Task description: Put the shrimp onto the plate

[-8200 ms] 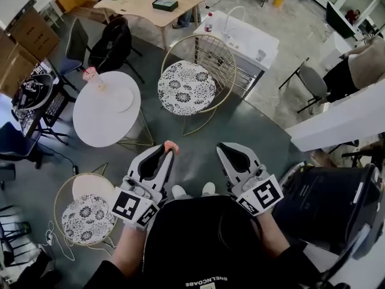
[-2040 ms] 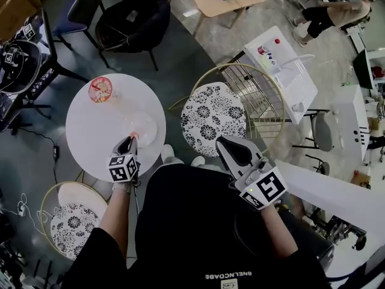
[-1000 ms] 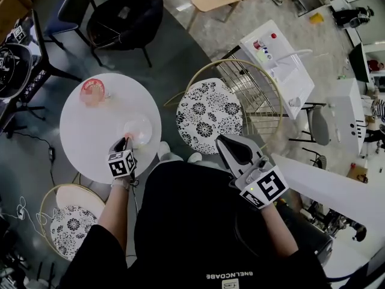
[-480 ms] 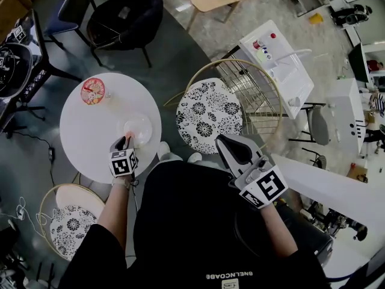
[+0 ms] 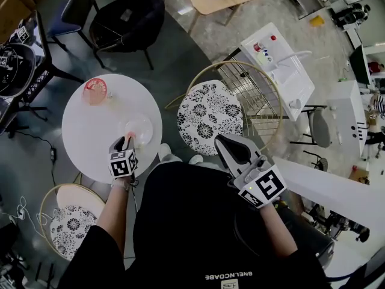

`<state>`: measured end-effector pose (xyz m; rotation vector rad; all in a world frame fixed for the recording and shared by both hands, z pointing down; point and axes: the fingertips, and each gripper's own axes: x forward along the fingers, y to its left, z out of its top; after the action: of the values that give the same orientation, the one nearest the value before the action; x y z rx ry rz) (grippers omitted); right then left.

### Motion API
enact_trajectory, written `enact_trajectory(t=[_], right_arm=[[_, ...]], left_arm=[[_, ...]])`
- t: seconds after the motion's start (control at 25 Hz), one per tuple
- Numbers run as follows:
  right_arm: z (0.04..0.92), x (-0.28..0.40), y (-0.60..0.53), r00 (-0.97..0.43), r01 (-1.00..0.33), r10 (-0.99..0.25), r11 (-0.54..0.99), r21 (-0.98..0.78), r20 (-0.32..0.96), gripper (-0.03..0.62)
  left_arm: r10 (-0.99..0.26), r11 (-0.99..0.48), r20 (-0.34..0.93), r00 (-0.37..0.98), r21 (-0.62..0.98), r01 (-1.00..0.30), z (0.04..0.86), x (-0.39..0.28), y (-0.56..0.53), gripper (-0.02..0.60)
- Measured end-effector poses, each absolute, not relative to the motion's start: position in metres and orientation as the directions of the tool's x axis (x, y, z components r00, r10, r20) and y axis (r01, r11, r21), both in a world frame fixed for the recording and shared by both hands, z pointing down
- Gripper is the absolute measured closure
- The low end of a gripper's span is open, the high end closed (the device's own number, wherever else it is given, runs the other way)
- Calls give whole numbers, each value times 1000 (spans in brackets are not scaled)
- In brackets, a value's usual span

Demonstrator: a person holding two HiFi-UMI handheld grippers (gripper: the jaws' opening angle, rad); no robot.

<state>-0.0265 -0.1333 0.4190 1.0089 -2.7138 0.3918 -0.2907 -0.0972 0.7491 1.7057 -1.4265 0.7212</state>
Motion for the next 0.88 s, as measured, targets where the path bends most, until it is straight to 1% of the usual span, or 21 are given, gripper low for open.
enact_trajectory(t=[0.16, 0.48, 0.88], right_arm=[[417, -27, -131, -747, -657, -601, 733, -178, 284, 576], [412, -21, -122, -756, -649, -603, 739, -178, 254, 576], [405, 5, -110, -764, -644, -610, 735, -212, 210, 576]], left_arm=[[-565, -64, 797, 213, 215, -975, 731, -283, -104, 479], [-633, -143, 712, 303, 277, -950, 677, -243, -117, 484], [-713, -246, 589, 380, 297, -923, 593, -184, -125, 550]])
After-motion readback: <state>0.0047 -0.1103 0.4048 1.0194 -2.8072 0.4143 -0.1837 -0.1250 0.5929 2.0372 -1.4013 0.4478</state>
